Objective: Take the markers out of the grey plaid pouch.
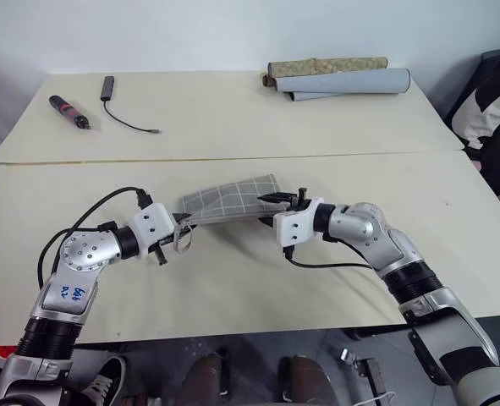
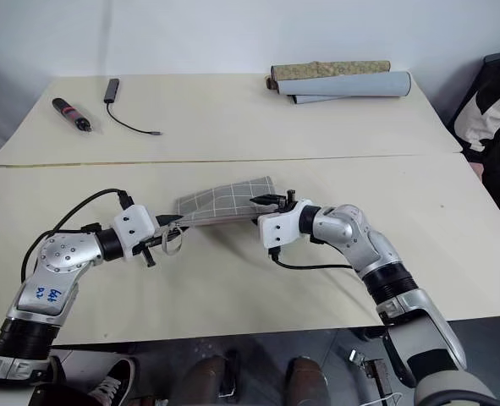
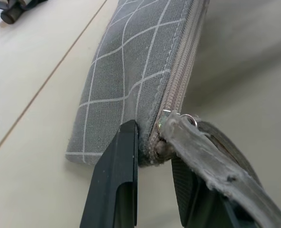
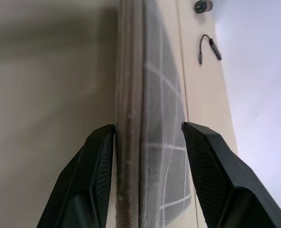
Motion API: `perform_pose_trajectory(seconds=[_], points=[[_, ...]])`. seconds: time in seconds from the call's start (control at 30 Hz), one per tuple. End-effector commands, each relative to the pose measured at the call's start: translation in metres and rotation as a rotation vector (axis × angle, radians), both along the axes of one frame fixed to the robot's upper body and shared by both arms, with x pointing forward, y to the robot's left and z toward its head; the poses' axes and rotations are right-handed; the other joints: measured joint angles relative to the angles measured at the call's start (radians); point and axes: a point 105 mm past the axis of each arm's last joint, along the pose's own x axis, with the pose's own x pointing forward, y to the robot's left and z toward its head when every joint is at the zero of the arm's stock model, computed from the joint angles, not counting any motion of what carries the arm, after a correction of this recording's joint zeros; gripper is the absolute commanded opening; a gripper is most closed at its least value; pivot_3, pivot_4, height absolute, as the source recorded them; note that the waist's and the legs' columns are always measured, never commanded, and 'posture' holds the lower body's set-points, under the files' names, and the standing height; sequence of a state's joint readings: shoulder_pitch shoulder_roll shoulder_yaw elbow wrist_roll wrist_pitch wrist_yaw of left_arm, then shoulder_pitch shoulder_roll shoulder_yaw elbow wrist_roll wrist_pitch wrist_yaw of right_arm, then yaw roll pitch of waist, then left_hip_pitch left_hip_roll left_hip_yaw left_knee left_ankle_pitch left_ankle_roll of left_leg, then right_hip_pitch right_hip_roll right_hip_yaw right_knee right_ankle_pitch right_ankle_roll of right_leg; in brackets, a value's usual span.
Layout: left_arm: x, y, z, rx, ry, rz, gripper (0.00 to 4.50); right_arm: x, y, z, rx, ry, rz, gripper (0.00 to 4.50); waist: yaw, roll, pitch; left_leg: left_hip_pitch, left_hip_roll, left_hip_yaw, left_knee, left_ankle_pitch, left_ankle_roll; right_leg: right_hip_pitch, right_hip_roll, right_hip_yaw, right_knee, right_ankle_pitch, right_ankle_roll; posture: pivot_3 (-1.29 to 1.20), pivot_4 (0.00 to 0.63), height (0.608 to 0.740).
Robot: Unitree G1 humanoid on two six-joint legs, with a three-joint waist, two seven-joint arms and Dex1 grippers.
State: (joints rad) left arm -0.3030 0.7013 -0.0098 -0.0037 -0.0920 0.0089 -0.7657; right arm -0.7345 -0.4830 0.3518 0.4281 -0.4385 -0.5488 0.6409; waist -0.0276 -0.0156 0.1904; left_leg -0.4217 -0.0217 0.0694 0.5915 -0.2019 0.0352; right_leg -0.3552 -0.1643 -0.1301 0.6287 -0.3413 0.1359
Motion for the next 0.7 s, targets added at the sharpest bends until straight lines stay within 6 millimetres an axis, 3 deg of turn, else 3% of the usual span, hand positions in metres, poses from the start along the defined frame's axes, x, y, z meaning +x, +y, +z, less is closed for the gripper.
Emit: perform_pose_trajectory(seconds=[0.03, 0.17, 0.23, 0.4, 0.53, 0.7], points=[[-0.005, -0.005, 0.016, -0.026, -0.058, -0.029, 0.60, 0.003, 0.006, 0.019, 0.074, -0.040, 0.010, 1.95, 0.000, 0.000, 0.000, 0.000, 0.000, 0.000, 0.000, 0.000, 0.000, 0.000, 0.000, 0.000, 0.000, 0.000, 0.000, 0.00, 0.150, 0.740], [-0.004, -0.002, 0.026, -0.158, -0.047, 0.011, 0.60, 0.004, 0.008, 0.025, 0.108, -0.039, 0.011, 0.74, 0.000, 0.000, 0.000, 0.000, 0.000, 0.000, 0.001, 0.000, 0.000, 0.001, 0.000, 0.000, 0.000, 0.000, 0.000, 0.00, 0.150, 0.740], [-0.006, -0.001, 0.031, -0.230, -0.034, 0.004, 1.35, 0.005, 0.008, 0.028, 0.128, -0.040, 0.010, 0.03, 0.000, 0.000, 0.000, 0.000, 0.000, -0.001, 0.001, 0.000, 0.000, 0.001, 0.000, -0.001, 0.000, 0.000, 0.000, 0.00, 0.150, 0.740], [-0.013, 0.001, 0.041, -0.204, -0.132, -0.017, 2.79, 0.005, 0.006, 0.038, 0.247, 0.014, 0.008, 0.00, 0.000, 0.000, 0.000, 0.000, 0.000, -0.001, 0.001, 0.000, 0.000, 0.002, 0.000, -0.002, -0.001, 0.000, 0.000, 0.00, 0.150, 0.740], [-0.010, 0.008, 0.047, -0.201, -0.201, -0.001, 2.79, -0.002, -0.002, 0.043, 0.323, 0.078, 0.057, 0.00, 0.000, 0.000, 0.000, 0.000, 0.000, -0.002, 0.002, 0.000, 0.000, 0.003, 0.000, -0.002, -0.001, 0.000, 0.000, 0.00, 0.150, 0.740], [-0.017, 0.002, 0.032, -0.182, -0.173, -0.058, 2.79, -0.006, -0.007, 0.050, 0.410, 0.180, 0.099, 0.00, 0.000, 0.000, 0.000, 0.000, 0.000, -0.002, 0.003, 0.000, 0.001, 0.004, 0.000, -0.003, -0.001, 0.000, 0.000, 0.00, 0.150, 0.740]])
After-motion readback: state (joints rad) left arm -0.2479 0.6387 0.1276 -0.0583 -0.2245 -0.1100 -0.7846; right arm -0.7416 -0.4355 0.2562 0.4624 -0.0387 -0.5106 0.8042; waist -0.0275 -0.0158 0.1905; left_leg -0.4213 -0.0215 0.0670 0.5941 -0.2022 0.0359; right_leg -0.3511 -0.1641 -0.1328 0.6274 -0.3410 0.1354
